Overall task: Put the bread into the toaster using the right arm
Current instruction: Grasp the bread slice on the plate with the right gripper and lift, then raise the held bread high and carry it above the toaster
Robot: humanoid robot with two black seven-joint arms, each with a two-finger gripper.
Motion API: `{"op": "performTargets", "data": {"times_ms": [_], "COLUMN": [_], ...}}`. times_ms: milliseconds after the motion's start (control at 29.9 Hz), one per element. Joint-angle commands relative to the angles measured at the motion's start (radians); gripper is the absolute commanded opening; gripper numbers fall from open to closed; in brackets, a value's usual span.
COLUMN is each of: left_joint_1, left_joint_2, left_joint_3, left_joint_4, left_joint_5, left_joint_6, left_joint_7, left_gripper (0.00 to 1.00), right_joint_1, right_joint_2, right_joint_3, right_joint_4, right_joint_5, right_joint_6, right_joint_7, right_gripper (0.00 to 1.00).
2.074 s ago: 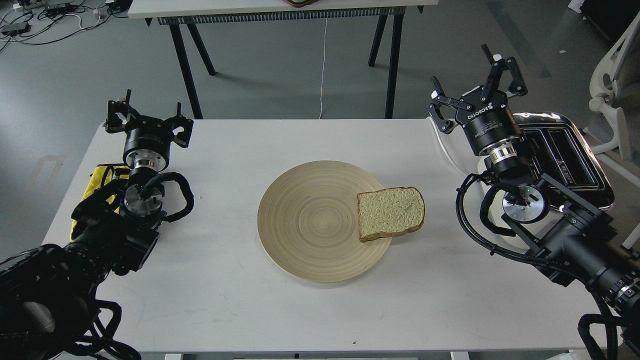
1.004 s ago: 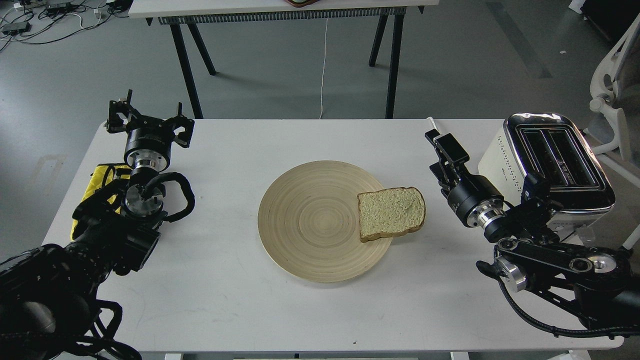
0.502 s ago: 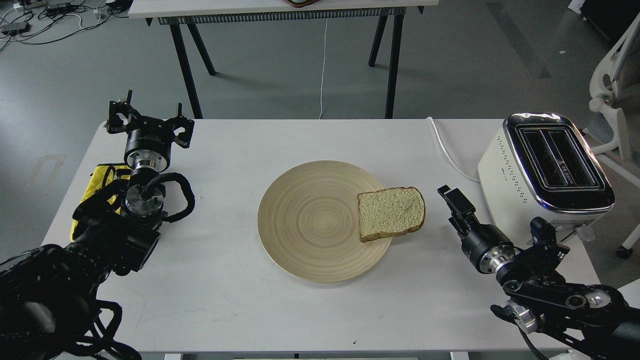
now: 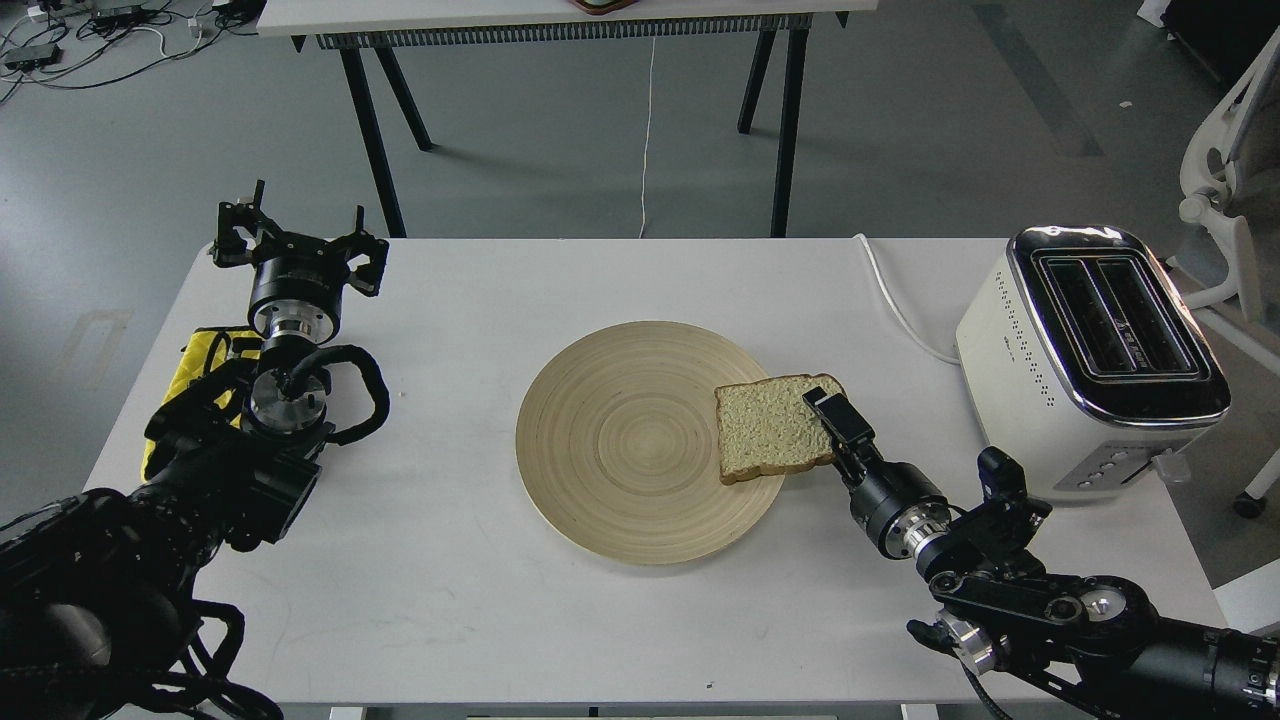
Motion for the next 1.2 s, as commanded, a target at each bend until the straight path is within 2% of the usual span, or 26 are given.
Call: {"op": "performTargets", "data": {"times_ms": [0,33,401,569,803,937,1171], "left_joint_1": [0.0,0.0,0.0,0.0,0.0,0.0,-0.002], "left_joint_2": [0.0,0.0,0.0,0.0,0.0,0.0,0.0], "left_joint_3": [0.0,0.0,0.0,0.0,0.0,0.0,0.0], "left_joint_4": [0.001,0.0,0.0,0.0,0.0,0.0,0.0], "left_joint_5": [0.0,-0.001,0.0,0.0,0.0,0.0,0.0], "left_joint_6": [0.0,0.0,0.0,0.0,0.0,0.0,0.0], "left_joint_7": [0.001,0.001,0.001,0.001,0.001,-0.001,0.001], "left_gripper": [1.0,1.0,1.0,1.0,1.0,1.0,1.0], "right_joint_1": [-0.001,-0.003,-0.011,-0.011,-0.012,-0.011,0.012], "right_joint_2": [0.002,0.002,0.0,-0.021,-0.122,-0.199,-0.403], "right_joint_3": [-0.004,-0.002,0.01,0.041,0.136,0.2,0.28], "right_joint_4": [-0.002,-0.004,0.01,0.076,0.218,0.29,0.433], "right_joint_5": [0.0,0.0,0.004,0.006,0.006,0.006,0.008], "right_joint_6": [0.0,0.0,0.0,0.0,0.0,0.0,0.0], "right_joint_7": [-0.004,-0.004,-0.005,-0.001,-0.001,-0.002,-0.02], "right_gripper": [0.49,0.39,0.01,0.0,0.0,0.0,0.0]}}
